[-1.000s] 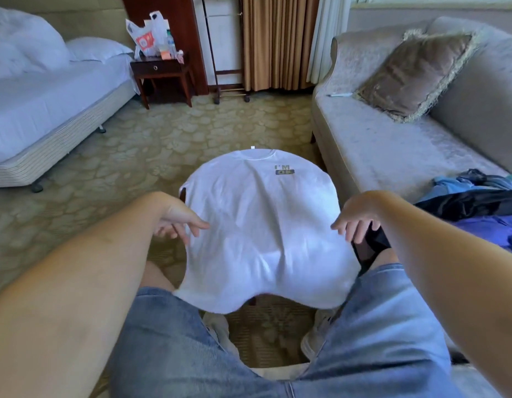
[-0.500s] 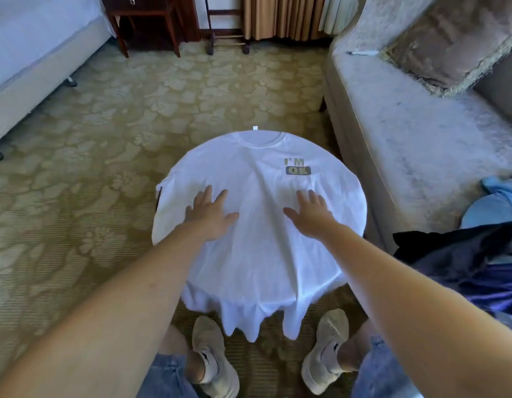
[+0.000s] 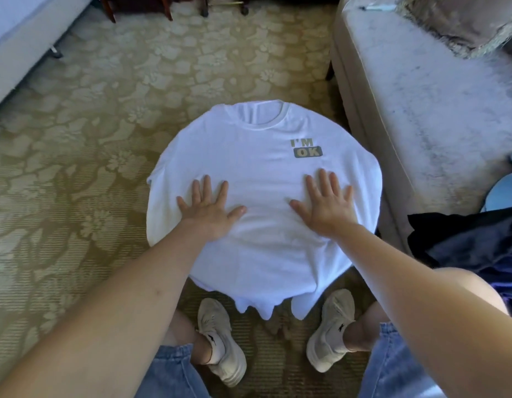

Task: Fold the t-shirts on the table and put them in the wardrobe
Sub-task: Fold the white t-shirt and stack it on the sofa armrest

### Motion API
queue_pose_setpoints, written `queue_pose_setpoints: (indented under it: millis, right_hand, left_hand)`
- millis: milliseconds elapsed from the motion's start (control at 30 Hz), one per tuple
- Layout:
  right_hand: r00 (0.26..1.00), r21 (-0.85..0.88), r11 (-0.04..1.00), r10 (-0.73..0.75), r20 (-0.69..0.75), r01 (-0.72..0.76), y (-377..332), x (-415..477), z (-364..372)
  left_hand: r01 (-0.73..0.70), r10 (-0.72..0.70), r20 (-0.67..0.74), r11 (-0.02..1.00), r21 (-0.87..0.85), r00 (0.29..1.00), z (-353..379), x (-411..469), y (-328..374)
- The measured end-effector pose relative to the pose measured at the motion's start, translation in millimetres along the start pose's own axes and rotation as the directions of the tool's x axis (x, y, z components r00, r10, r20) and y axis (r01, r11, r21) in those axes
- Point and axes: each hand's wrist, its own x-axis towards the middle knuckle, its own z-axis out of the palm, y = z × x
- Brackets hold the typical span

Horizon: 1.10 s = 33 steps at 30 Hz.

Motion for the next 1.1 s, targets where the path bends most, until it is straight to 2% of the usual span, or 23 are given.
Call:
queue_pose_setpoints:
  millis: [200,333,433,500,567,633,700,767,867,967,1033,1100]
  right_hand:
    - [0.992,-0.013,0.998,-0.056,0.117,0.058,9,-45,4]
    - [0.992,-0.034,0.997,-0.068,0.105,0.072,15,-74,10]
    - [0.998,-0.032,0.998,-0.049,0.039,0.05,12,-83,0]
    - [0.998,-0.059,0.997,-0.053,-0.017,0.052,1,-84,-9]
    - [0.99,-0.069,0.989,-0.133,-0.042,0.13,-17,-83,-12]
    - [0.976,-0.04,0.977,-0.213,-0.042,0.211,-39,-73,-16]
    - [0.971,0.013,0.971,-0.236,-0.039,0.237,-61,-49,-22]
    - [0.976,0.054,0.974,-0.219,-0.015,0.219,-80,-23,-22]
    - [0.978,0.028,0.979,-0.205,0.043,0.204,-89,-11,-3]
    - [0.985,0.015,0.986,-0.166,-0.04,0.166,-75,-22,20]
    - [0.99,0.031,0.993,-0.114,-0.086,0.117,-60,-24,22]
    - [0.994,0.041,0.995,-0.088,-0.063,0.09,-48,-24,22]
  left_hand:
    - [0.017,-0.017,0.11,1.0,0.0,0.994,3,-42,8]
    - [0.026,-0.025,0.136,1.0,-0.005,0.99,10,-71,18]
    - [0.015,-0.019,0.123,0.999,0.029,0.992,6,-78,23]
    - [-0.01,0.01,0.079,1.0,0.0,0.997,-5,-74,19]
    - [-0.039,0.036,-0.039,0.997,-0.067,0.999,-14,-66,9]
    - [-0.035,0.018,-0.18,0.995,-0.093,0.984,-16,-55,-6]
    - [-0.001,-0.019,-0.247,0.997,-0.082,0.969,-15,-42,-20]
    - [0.018,-0.033,-0.259,0.998,-0.061,0.965,-11,-30,-32]
    - [0.008,-0.023,-0.176,0.997,-0.082,0.984,-4,-14,-45]
    - [-0.057,0.049,-0.11,0.996,-0.064,0.993,9,-3,-41]
    - [-0.136,0.126,-0.147,0.989,-0.059,0.981,16,3,-31]
    - [-0.258,0.204,-0.312,0.956,-0.141,0.928,14,8,-26]
